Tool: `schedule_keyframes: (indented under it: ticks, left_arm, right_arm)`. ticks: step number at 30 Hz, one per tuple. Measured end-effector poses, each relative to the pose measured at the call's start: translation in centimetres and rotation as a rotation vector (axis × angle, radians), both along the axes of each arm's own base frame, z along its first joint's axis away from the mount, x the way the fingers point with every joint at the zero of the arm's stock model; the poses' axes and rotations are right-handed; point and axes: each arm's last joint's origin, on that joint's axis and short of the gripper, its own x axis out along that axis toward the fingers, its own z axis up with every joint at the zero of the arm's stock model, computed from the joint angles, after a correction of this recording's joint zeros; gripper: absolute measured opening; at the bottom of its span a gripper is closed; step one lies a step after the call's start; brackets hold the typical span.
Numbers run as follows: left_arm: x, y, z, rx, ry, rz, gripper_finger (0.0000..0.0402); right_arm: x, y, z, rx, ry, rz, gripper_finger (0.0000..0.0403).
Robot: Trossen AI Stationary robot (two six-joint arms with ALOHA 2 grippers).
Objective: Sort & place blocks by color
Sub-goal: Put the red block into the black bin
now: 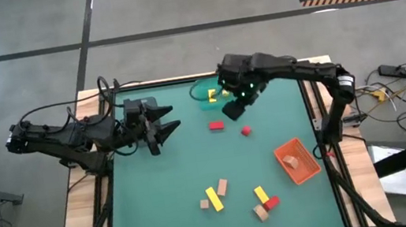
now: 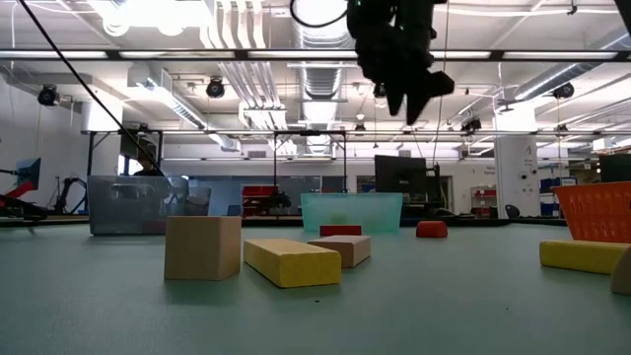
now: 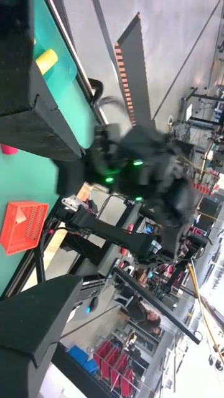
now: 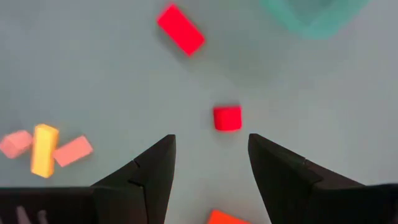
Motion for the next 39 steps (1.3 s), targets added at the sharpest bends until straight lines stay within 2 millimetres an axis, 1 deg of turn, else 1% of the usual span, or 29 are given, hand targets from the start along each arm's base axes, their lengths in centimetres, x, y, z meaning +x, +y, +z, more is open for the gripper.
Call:
schedule_keyframes:
  ticks: [6,11,16,19,26,28,33,39]
  left_arm:
    - [0.0,0.0,0.0,0.002,0.001,0.000,0.0299]
    - [0.0,0.0,0.0,0.002,0.001,0.000,0.0299]
    - [0.0,0.0,0.0,0.009,0.003,0.000,0.0299]
    - [0.0,0.1,0.0,0.010,0.004,0.007,0.0299]
    - [0.0,0.3,0.0,0.006,0.003,0.018,0.0299]
    - [0.0,0.3,0.0,0.005,0.003,0.018,0.0299]
    - [0.0,0.3,0.0,0.005,0.002,0.024,0.0299]
    - [0.0,0.3,0.0,0.004,0.002,0.040,0.0299]
  right_arm:
    - [-0.1,1.1,-4.9,0.022,0.083,0.008,0.0192]
    - [-0.5,1.2,-9.0,0.041,0.144,0.009,0.0192]
    - [-0.7,1.2,-12.2,0.025,0.137,0.017,0.0192]
    - [-0.8,1.2,-13.8,0.020,0.135,0.014,0.0192]
    - [-0.4,1.1,-16.6,0.019,0.170,0.014,0.0192]
    - [-0.2,1.0,-17.0,0.020,0.176,0.016,0.0192]
    - [-0.1,1.0,-17.7,0.027,0.195,0.017,0.0187]
    - [-0.1,1.0,-17.4,0.026,0.185,0.018,0.0153]
